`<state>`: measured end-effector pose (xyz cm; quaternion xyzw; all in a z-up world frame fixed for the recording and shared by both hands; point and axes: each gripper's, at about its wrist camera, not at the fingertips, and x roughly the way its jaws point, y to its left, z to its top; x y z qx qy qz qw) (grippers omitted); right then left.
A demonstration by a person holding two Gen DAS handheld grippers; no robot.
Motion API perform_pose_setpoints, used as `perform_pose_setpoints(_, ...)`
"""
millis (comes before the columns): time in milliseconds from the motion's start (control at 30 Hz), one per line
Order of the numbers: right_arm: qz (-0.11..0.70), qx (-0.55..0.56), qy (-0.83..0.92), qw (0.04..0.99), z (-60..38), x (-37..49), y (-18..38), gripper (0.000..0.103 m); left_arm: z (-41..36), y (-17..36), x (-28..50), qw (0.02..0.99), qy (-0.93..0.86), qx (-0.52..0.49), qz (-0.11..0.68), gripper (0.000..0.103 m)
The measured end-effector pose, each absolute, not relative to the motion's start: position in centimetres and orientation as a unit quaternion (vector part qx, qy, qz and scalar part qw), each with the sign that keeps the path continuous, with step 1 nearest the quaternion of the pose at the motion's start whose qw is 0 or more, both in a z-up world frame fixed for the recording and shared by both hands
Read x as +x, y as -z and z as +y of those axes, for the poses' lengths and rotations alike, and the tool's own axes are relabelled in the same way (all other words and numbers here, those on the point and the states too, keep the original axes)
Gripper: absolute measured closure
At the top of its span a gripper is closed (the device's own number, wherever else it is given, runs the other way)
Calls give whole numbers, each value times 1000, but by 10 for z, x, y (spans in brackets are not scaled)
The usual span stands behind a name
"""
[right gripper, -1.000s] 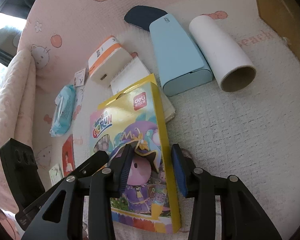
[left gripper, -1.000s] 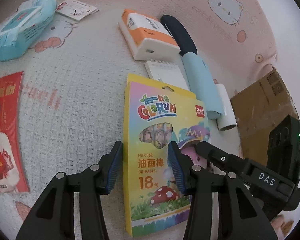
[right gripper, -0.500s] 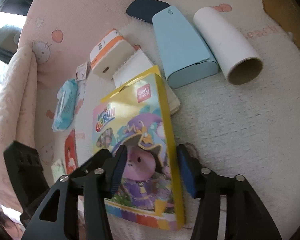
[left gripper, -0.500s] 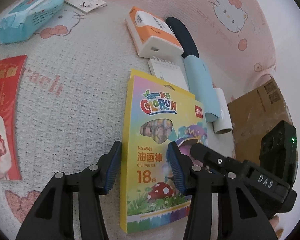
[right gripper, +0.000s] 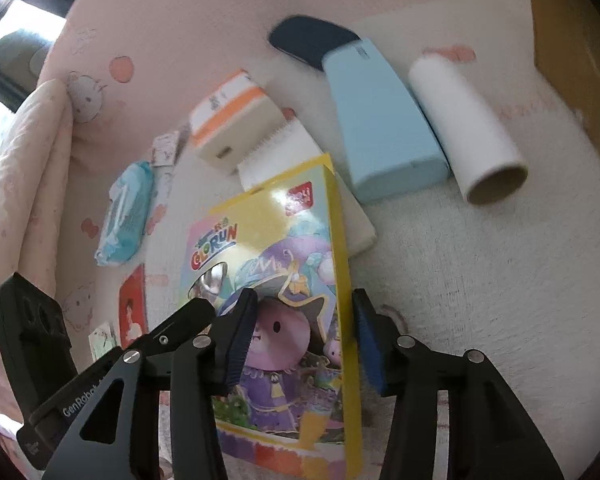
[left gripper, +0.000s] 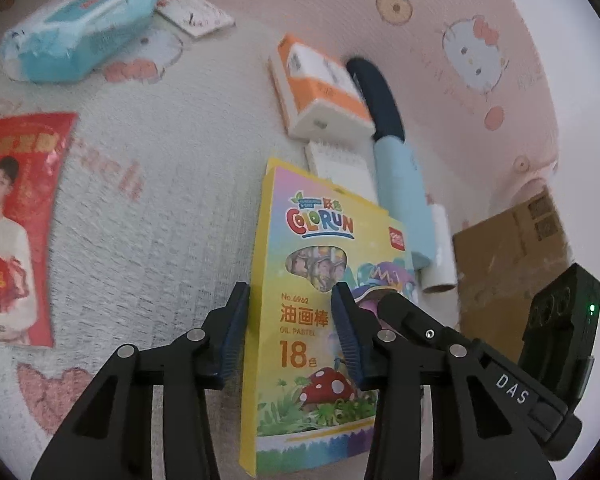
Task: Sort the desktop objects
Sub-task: 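Carry the pastel box with the right gripper over the cardboard box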
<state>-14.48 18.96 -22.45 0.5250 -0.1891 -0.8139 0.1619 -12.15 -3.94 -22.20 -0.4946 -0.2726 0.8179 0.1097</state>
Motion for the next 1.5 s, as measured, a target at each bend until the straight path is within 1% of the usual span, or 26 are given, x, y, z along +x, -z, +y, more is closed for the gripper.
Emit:
perform_pose_setpoints(167,-193,495,826,185,186,-146,189,60,-51,182,-117,115,-837,-457,-280,62)
perform_pose_setpoints(533,-179,400,867,236,173,-135,82,60,-59,77,-99,139,-888,-346,-267,62)
perform_pose_setpoints(767,-160,347,888,255,177,-115,30,60,-56,36,-80,155,-904,-300,-262,62)
perform_pose_setpoints(1100,-164,310,901,258,194,-92,1,60,-42,9,-60,171,-914,-273,-246,62)
perform_pose_setpoints(1500,-171,311,894,273,198,-93,0,60,-39,1,-56,155,-919,-275,-235,62)
